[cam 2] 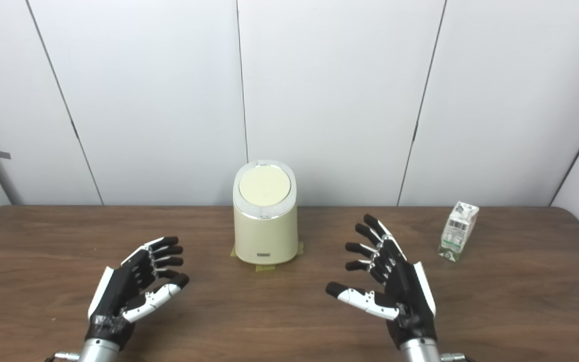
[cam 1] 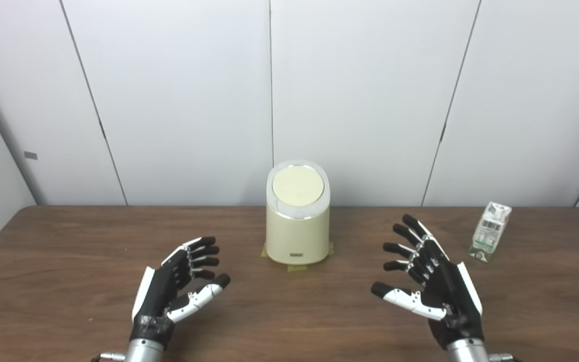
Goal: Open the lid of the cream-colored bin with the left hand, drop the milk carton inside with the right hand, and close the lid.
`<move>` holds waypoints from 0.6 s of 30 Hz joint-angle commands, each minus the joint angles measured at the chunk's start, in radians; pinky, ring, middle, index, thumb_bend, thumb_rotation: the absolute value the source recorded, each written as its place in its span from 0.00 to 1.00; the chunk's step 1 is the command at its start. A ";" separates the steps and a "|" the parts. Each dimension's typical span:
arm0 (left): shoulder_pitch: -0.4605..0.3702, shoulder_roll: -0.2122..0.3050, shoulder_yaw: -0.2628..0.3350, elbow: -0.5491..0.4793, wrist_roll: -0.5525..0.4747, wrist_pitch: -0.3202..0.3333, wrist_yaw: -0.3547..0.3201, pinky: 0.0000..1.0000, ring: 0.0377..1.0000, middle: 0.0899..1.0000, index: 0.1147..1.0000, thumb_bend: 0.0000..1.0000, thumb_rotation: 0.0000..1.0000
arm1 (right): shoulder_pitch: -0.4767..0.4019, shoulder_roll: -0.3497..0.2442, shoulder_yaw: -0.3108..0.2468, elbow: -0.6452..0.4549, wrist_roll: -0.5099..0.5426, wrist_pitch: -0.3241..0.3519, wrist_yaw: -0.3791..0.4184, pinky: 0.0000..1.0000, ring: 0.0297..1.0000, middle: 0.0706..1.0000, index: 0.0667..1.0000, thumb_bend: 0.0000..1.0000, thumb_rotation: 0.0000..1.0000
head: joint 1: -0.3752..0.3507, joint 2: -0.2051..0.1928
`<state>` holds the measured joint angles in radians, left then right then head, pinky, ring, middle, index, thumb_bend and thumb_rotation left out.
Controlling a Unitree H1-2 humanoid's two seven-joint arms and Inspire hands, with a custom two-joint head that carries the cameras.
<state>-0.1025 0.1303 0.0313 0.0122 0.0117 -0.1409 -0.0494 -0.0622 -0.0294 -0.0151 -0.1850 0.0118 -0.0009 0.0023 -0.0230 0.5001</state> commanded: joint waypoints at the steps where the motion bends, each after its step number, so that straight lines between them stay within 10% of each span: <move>1: -0.041 -0.018 0.004 -0.019 0.020 -0.029 0.029 0.64 0.74 0.77 0.79 0.71 0.27 | -0.031 -0.001 0.001 -0.010 0.000 -0.039 0.003 0.57 0.72 0.84 0.88 0.78 0.15 | -0.004 -0.002; 8: -0.082 -0.099 -0.007 -0.056 0.154 0.047 0.134 0.85 0.88 0.88 0.94 0.77 0.33 | -0.031 -0.006 -0.004 -0.001 0.006 -0.042 0.006 0.56 0.72 0.85 0.88 0.78 0.14 | 0.008 -0.010; 18: -0.279 -0.088 -0.044 -0.087 0.183 0.253 0.085 0.99 1.00 1.00 1.00 0.90 0.33 | -0.021 -0.012 0.002 -0.011 0.011 -0.041 0.012 0.57 0.72 0.84 0.88 0.79 0.15 | 0.015 -0.004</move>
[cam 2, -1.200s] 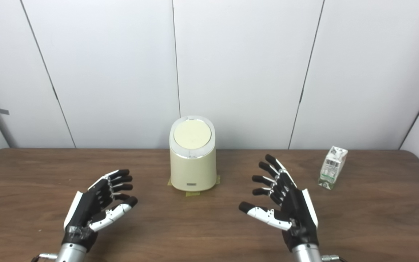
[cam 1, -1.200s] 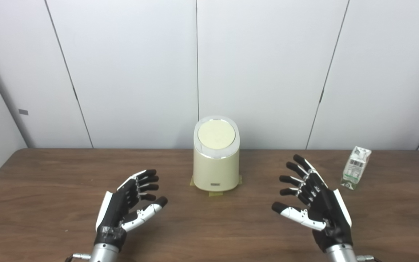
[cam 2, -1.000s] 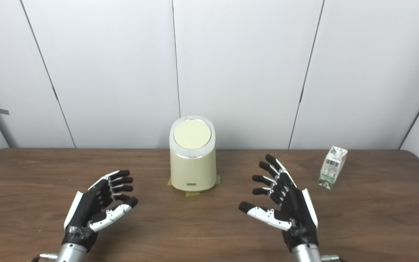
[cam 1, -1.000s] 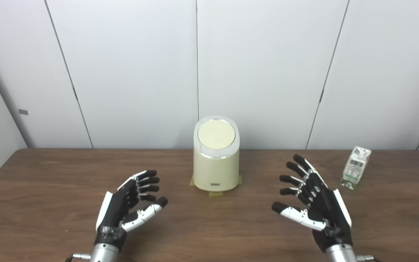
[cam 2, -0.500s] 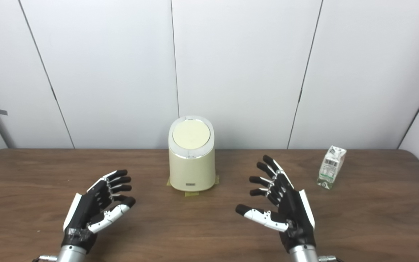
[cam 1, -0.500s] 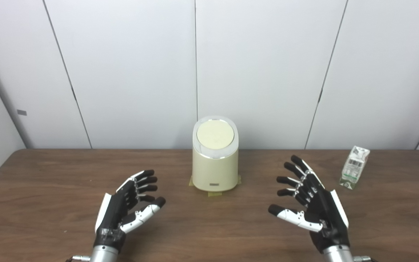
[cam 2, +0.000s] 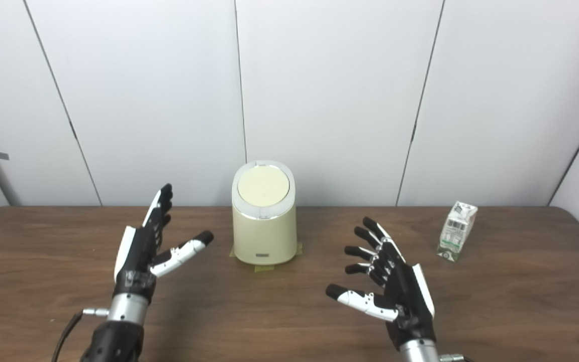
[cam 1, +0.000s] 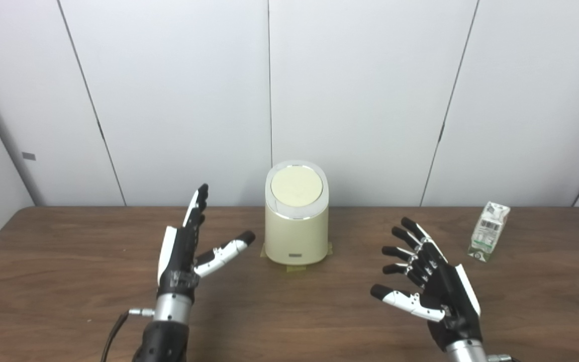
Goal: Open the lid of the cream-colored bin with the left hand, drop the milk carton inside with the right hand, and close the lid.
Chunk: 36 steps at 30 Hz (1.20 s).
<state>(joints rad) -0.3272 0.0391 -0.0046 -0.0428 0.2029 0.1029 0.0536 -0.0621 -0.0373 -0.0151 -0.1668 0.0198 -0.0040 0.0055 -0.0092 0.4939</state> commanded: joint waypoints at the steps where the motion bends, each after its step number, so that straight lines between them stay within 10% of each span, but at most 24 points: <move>1: -0.068 0.006 -0.009 -0.032 -0.017 0.021 -0.027 0.97 1.00 1.00 1.00 0.90 0.32 | -0.020 -0.004 0.002 -0.031 0.003 -0.037 0.009 0.57 0.72 0.84 0.88 0.79 0.15 | 0.001 0.002; 36: -0.437 0.033 -0.142 0.333 0.291 0.131 0.110 1.00 1.00 1.00 1.00 1.00 0.32 | -0.022 0.040 0.022 -0.087 -0.038 0.016 -0.017 0.56 0.71 0.83 0.86 0.77 0.17 | -0.016 0.021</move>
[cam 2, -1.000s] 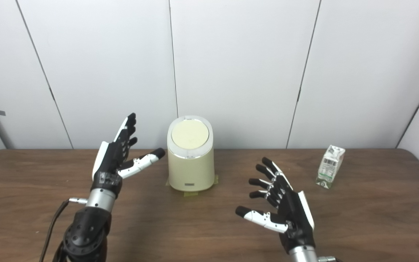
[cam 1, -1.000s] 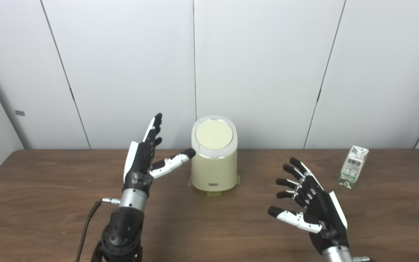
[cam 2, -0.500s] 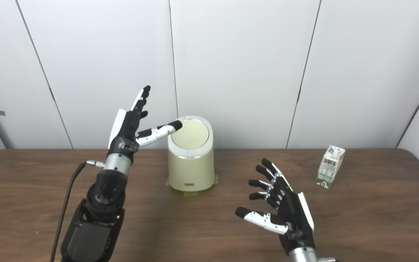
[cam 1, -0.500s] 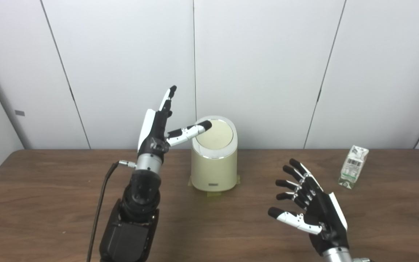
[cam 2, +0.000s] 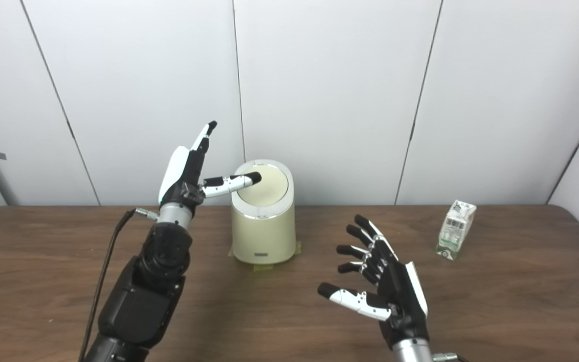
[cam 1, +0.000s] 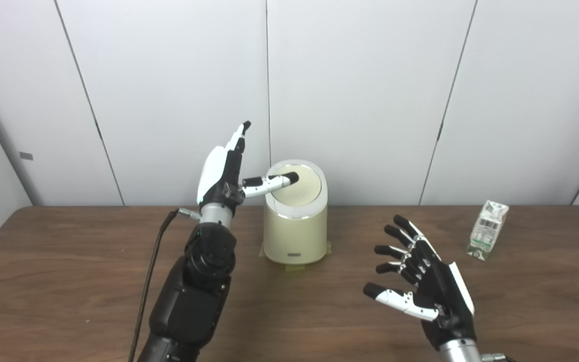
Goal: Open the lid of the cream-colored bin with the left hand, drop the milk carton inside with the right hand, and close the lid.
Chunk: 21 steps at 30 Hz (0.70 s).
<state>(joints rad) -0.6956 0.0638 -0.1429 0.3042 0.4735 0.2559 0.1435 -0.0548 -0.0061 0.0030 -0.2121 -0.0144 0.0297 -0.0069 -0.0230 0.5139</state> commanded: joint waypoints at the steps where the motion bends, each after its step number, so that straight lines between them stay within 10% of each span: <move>1: -0.072 0.011 -0.009 -0.003 0.024 -0.024 0.022 1.00 1.00 1.00 1.00 1.00 0.32 | -0.029 0.010 0.004 -0.044 -0.002 -0.015 -0.004 0.56 0.71 0.83 0.86 0.77 0.17 | -0.005 0.003; 21: -0.080 0.040 -0.070 0.093 0.077 -0.042 0.039 1.00 1.00 1.00 1.00 1.00 0.25 | -0.034 0.059 0.019 -0.072 -0.028 0.005 -0.021 0.57 0.69 0.82 0.85 0.77 0.21 | -0.049 0.020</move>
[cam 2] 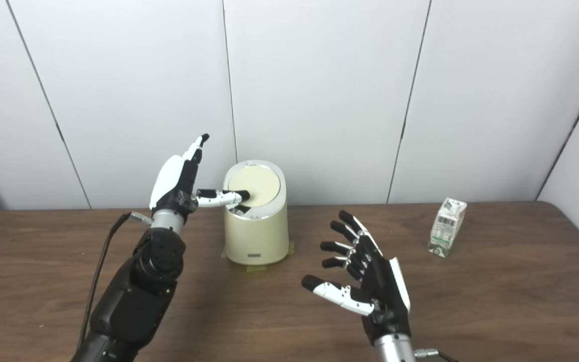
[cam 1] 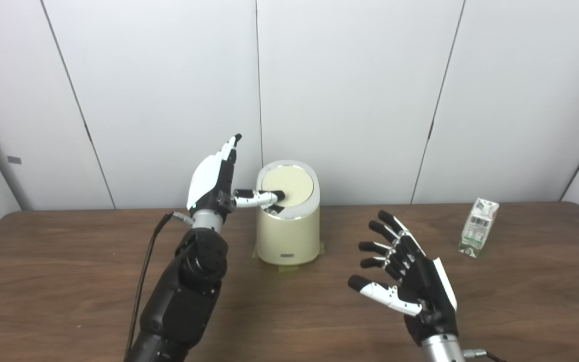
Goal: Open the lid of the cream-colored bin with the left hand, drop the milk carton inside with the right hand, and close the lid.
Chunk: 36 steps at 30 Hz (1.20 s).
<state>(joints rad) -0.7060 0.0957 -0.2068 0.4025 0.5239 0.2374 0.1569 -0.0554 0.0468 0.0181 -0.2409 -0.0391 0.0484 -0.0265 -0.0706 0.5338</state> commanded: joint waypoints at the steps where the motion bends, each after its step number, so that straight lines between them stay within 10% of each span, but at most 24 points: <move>1: -0.072 0.011 -0.014 -0.002 0.037 -0.021 0.027 1.00 1.00 1.00 1.00 1.00 0.25 | -0.033 0.006 0.004 -0.045 -0.003 -0.012 -0.002 0.57 0.69 0.83 0.85 0.76 0.21 | -0.001 0.002; 13: -0.110 0.047 -0.126 -0.024 0.191 0.121 -0.047 1.00 1.00 1.00 1.00 1.00 0.26 | -0.029 0.001 0.013 -0.059 0.013 0.000 0.008 0.57 0.69 0.83 0.85 0.75 0.18 | 0.007 0.008; 36: -0.110 0.158 -0.290 -0.017 0.420 0.190 -0.163 1.00 1.00 1.00 1.00 1.00 0.16 | -0.030 -0.003 0.018 -0.064 0.006 0.010 0.003 0.56 0.69 0.82 0.85 0.74 0.17 | 0.022 0.010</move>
<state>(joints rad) -0.8047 0.2319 -0.4980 0.3856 0.9185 0.4175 0.0078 -0.0551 0.0447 0.0340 -0.2681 -0.0359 0.0742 -0.0296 -0.0476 0.5430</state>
